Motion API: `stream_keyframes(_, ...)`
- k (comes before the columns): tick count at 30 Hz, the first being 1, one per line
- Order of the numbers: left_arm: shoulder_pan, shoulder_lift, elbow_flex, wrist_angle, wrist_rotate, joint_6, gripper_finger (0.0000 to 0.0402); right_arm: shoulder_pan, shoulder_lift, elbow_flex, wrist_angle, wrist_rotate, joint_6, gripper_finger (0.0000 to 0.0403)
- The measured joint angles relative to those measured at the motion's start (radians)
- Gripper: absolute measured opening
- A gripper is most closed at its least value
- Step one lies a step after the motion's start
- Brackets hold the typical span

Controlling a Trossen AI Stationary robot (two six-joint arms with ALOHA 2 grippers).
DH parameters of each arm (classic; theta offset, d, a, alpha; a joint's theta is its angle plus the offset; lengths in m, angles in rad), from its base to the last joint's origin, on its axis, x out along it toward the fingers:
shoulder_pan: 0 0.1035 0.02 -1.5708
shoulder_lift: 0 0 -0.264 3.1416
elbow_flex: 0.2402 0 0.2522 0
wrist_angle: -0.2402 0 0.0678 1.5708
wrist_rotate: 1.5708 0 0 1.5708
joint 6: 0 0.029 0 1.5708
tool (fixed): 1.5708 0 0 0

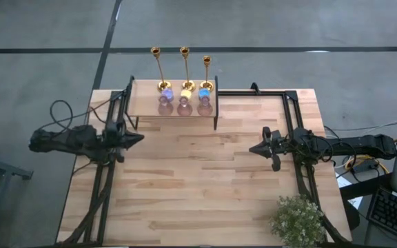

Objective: Pick & Place candle stick holders
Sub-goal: Return to Home Position

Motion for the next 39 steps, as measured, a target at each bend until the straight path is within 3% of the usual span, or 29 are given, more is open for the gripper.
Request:
stream_keyframes(7, 0.000, -0.142, -0.108, 0.068, -0.032, 0.152, 0.0014, 0.000, 0.000, 0.000, 0.000, 0.000, 0.000, 0.0008)
stream_keyframes(13, 0.000, -0.172, -0.164, 0.063, -0.072, 0.225, 0.0014, 0.000, 0.000, 0.000, 0.000, 0.000, 0.000, 0.0008)
stream_keyframes(24, 0.000, -0.169, -0.236, 0.072, -0.205, 0.133, 0.0016, 0.000, 0.000, 0.000, 0.000, 0.000, 0.000, 0.0008)
stream_keyframes(39, 0.000, -0.146, -0.261, 0.078, -0.203, 0.104, 0.0016, 0.000, 0.000, 0.000, -0.001, 0.000, 0.000, 0.0008)
